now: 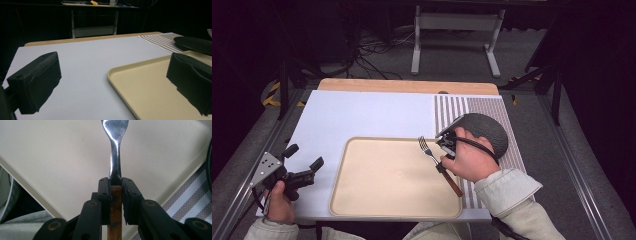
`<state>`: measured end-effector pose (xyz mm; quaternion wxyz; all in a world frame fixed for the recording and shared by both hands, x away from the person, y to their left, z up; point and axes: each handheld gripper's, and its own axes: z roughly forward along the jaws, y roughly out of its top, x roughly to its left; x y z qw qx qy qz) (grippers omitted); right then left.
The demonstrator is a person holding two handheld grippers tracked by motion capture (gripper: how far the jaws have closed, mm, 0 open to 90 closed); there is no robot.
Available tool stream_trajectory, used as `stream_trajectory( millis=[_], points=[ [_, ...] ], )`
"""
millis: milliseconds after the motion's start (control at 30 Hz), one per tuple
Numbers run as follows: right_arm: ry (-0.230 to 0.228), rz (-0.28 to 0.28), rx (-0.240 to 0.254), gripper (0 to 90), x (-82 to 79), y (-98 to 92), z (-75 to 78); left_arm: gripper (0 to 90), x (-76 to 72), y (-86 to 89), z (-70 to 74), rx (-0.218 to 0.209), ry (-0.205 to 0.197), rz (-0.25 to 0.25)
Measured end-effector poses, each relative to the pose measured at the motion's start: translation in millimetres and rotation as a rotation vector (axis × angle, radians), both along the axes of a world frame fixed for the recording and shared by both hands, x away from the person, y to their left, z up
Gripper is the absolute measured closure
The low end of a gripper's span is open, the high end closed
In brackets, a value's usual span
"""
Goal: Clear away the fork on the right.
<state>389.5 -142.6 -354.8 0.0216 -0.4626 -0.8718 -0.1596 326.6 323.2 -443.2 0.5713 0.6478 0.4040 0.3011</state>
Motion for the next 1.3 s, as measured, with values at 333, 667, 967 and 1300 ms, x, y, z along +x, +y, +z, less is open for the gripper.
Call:
stream_trajectory(
  millis=[333, 667, 967, 1300],
  points=[
    [0.035, -0.106, -0.026, 77.9, 3.8, 4.6, -15.5, 0.0, 0.2, 0.7, 0.1, 0.002, -0.002, 0.001],
    [0.069, -0.122, -0.042, 77.8, 5.5, 9.2, -27.4, 0.0, 0.1, 0.6, -0.1, -0.001, -0.001, 0.003],
    [0.106, -0.164, -0.054, 77.8, 9.7, 11.3, -41.1, 0.0, 0.1, 1.0, -0.1, -0.003, -0.001, 0.005],
    [0.132, -0.176, -0.063, 77.7, 11.6, 13.8, -49.4, 0.0, 0.3, 0.8, -0.2, -0.002, 0.0, 0.004]
  ],
)
